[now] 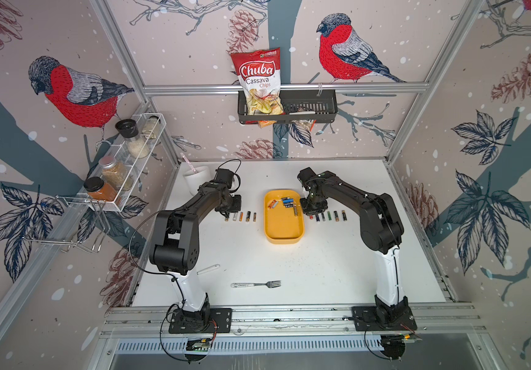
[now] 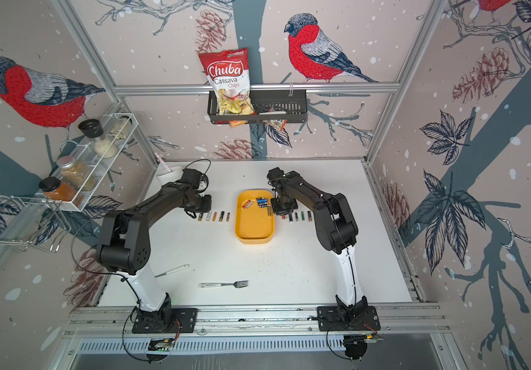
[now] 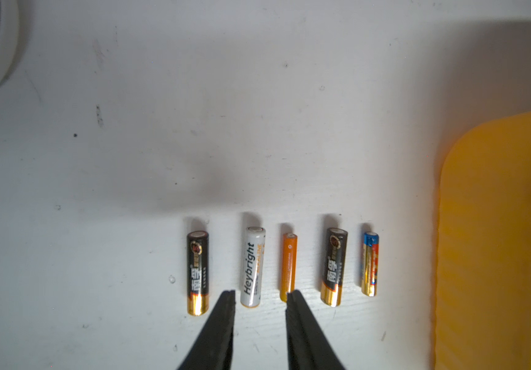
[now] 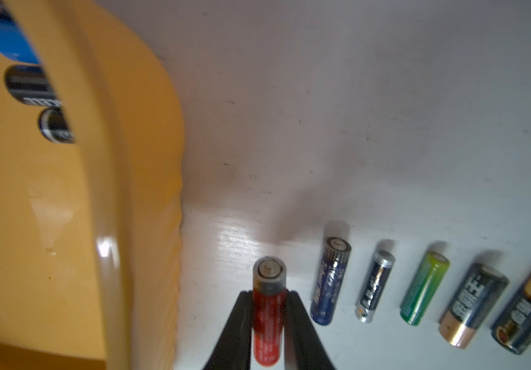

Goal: Take the batteries out of the storage box
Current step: Place the battery at the center of the board.

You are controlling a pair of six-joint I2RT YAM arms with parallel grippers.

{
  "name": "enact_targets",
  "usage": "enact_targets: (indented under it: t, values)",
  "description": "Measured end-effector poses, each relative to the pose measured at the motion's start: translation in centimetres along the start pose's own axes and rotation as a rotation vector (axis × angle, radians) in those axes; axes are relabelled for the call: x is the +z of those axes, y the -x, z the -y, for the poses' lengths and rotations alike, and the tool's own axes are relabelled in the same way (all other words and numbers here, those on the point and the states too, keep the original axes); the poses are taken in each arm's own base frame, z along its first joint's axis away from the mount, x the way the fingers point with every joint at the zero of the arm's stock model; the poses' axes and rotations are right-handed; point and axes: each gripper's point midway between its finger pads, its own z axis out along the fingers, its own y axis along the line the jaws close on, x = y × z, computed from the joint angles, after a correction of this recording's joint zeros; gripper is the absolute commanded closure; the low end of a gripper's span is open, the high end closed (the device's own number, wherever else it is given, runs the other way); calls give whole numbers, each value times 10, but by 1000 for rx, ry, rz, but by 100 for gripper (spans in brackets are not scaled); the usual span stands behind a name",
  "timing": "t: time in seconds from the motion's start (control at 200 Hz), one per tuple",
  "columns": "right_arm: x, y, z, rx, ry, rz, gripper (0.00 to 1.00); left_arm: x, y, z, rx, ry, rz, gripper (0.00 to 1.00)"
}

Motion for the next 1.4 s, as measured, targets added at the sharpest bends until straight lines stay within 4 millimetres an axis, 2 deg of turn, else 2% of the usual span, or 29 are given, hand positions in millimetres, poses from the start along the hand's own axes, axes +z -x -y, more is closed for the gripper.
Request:
enact_targets:
  t: [0.275, 0.635, 1.401]
  values:
    - [15, -1, 0, 11, 3, -20, 78, 1, -1, 2, 4, -1, -5, 68]
    - [21, -3, 4, 18, -2, -33, 76, 2, -1, 2, 5, -1, -7, 68]
    - [22, -2, 1, 10, -7, -34, 70, 2, -1, 2, 6, -1, -7, 68]
